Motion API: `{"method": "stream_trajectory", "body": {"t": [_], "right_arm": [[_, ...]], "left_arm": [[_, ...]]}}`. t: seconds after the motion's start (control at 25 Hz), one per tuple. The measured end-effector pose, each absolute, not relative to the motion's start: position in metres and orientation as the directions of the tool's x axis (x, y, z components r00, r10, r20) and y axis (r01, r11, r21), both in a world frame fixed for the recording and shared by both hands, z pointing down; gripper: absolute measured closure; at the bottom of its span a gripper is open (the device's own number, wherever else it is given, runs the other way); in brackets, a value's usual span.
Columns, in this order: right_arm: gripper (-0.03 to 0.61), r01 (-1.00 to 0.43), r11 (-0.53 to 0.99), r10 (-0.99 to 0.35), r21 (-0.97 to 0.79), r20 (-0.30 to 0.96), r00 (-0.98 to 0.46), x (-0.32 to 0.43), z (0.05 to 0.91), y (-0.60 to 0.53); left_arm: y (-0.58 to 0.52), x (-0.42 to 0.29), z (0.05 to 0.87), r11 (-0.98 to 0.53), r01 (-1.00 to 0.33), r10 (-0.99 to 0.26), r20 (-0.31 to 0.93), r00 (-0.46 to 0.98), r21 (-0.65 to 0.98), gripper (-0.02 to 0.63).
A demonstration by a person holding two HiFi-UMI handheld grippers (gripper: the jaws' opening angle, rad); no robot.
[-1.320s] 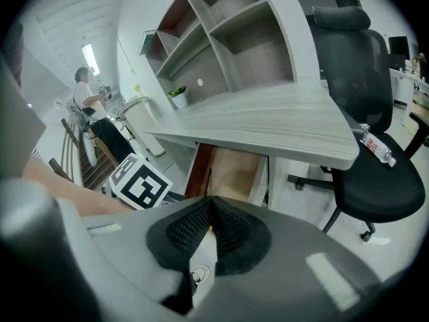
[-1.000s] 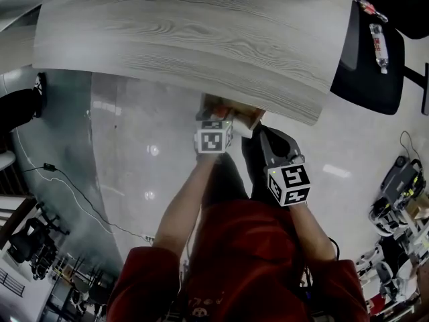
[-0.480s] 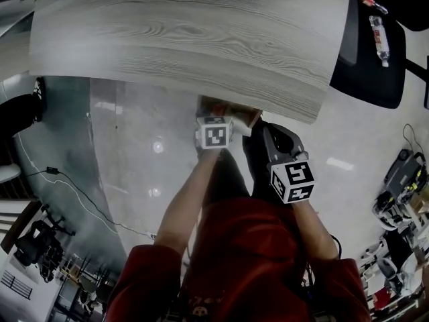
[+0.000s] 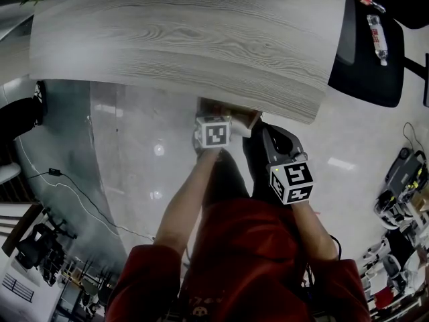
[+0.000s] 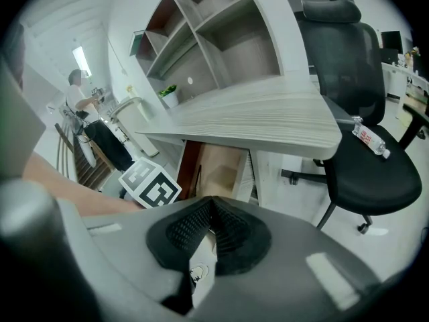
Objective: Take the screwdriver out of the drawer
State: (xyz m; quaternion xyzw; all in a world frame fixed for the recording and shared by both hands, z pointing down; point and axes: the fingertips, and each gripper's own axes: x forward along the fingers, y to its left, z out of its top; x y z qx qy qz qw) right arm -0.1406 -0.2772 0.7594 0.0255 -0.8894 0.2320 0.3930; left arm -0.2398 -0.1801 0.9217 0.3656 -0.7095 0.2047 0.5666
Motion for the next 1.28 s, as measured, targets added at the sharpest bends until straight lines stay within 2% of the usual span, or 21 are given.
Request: {"method": "stream_trajectory", "body": {"t": [0.72, 1.28], "right_arm": [[0.578, -0.202, 0.9, 0.139, -0.386, 0.694, -0.706, -0.136, 0.741, -0.28], [0.578, -0.127, 0.914, 0.184, -0.385, 0.673, -0.717, -0.135, 0.711, -0.29]], "left_arm": [[-0.178, -0.227, 0.902, 0.678, -0.706, -0.352, 0.934, -0.068, 0.204, 0.523], [-0.174, -0.191, 0.85, 0.685, -0.69, -0.364, 0.93, -0.05, 0.231, 0.523]]}}
